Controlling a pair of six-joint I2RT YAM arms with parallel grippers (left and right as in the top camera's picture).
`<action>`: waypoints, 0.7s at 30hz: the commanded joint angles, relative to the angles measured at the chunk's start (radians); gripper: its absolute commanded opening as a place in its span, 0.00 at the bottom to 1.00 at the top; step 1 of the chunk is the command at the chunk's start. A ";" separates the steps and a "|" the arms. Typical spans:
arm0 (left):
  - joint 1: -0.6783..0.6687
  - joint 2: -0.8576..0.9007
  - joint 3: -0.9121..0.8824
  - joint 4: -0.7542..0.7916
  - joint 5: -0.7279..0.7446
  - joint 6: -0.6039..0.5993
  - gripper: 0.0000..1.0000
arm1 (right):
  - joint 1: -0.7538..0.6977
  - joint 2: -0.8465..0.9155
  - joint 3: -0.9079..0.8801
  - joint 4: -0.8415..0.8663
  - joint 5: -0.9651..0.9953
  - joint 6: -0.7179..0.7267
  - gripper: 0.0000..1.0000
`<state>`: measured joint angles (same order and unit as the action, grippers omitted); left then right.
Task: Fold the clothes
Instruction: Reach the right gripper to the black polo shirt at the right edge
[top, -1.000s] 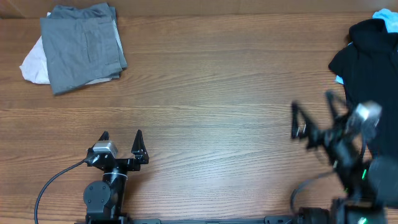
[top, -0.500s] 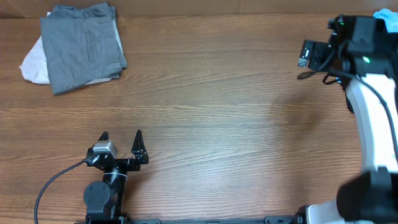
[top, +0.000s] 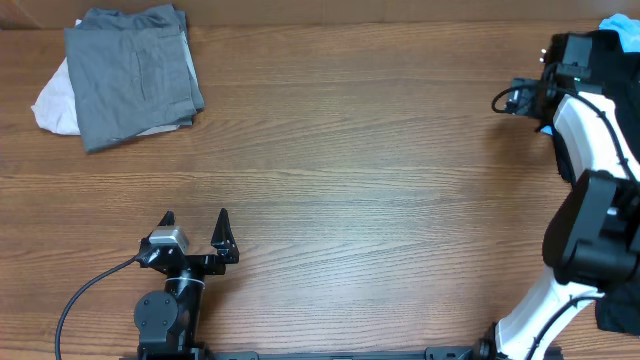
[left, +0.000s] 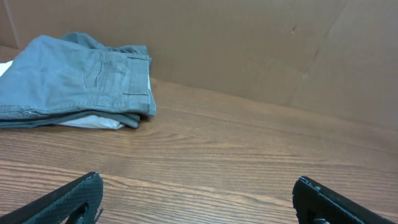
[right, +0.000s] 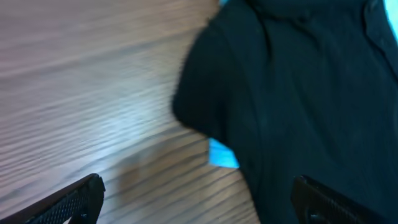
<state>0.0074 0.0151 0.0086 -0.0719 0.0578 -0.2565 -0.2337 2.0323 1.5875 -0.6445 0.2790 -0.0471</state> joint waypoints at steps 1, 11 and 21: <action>0.005 -0.011 -0.004 -0.002 -0.010 -0.009 1.00 | -0.011 0.056 0.042 0.053 0.023 -0.011 1.00; 0.005 -0.011 -0.004 -0.002 -0.010 -0.009 1.00 | -0.006 0.180 0.171 0.092 -0.015 -0.059 1.00; 0.005 -0.011 -0.004 -0.002 -0.010 -0.009 1.00 | 0.002 0.331 0.389 -0.062 -0.037 -0.064 1.00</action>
<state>0.0074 0.0151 0.0086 -0.0715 0.0578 -0.2565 -0.2394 2.3390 1.9385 -0.7002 0.2562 -0.1059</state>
